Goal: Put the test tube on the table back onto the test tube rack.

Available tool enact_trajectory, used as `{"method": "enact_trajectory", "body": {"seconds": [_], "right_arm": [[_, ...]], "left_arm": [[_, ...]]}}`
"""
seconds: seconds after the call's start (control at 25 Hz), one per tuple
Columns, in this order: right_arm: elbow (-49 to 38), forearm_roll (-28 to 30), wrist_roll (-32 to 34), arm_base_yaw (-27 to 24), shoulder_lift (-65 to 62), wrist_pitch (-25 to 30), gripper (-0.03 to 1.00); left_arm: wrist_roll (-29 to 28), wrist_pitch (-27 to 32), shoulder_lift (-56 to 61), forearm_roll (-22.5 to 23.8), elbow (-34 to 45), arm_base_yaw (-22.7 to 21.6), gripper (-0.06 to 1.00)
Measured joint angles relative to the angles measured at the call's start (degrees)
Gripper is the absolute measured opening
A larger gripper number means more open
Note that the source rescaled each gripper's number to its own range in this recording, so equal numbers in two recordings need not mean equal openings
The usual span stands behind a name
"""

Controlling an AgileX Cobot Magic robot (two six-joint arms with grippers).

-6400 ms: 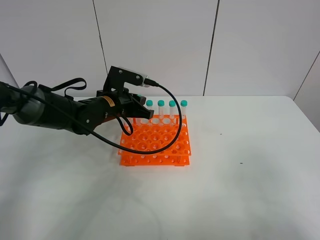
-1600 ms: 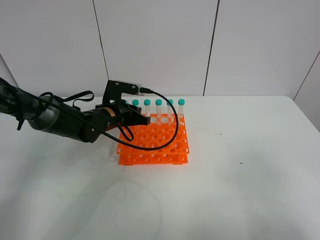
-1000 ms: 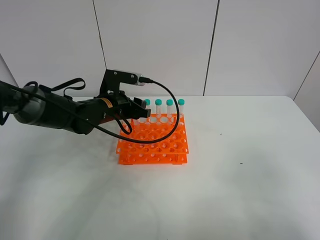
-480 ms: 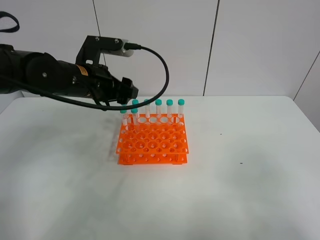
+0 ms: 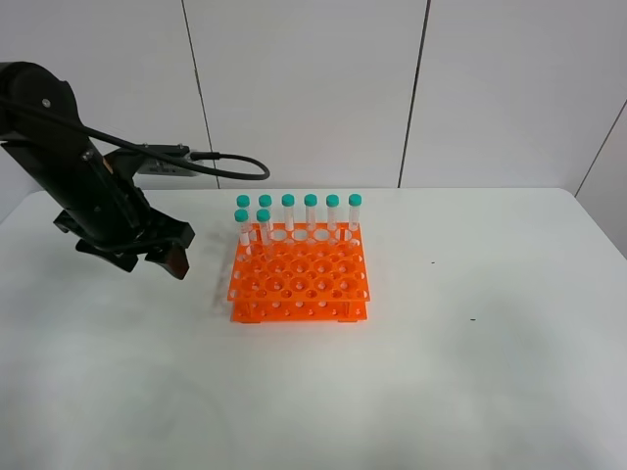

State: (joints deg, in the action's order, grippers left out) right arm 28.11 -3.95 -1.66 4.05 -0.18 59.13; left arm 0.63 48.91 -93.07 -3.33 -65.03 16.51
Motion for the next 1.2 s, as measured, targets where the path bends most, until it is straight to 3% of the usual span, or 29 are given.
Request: {"method": "enact_trajectory", "body": {"seconds": [0.4,0.64,0.88,1.2], "right_arm": [[0.0,0.0,0.0,0.0,0.0,0.0,1.00],[0.0,0.0,0.0,0.0,0.0,0.0,1.00],[0.0,0.0,0.0,0.0,0.0,0.0,1.00],[0.0,0.0,0.0,0.0,0.0,0.0,1.00]], "left_arm": [[-1.0,6.4,2.1,-0.2,-0.8,-8.8,1.00],[-0.6,10.6,6.1,0.9,-0.8,-17.2,1.00],[-0.2,12.6,13.5,2.0,2.7,-17.6,1.00],[0.0,15.6,30.5,1.6,18.2,-17.6,1.00]]}}
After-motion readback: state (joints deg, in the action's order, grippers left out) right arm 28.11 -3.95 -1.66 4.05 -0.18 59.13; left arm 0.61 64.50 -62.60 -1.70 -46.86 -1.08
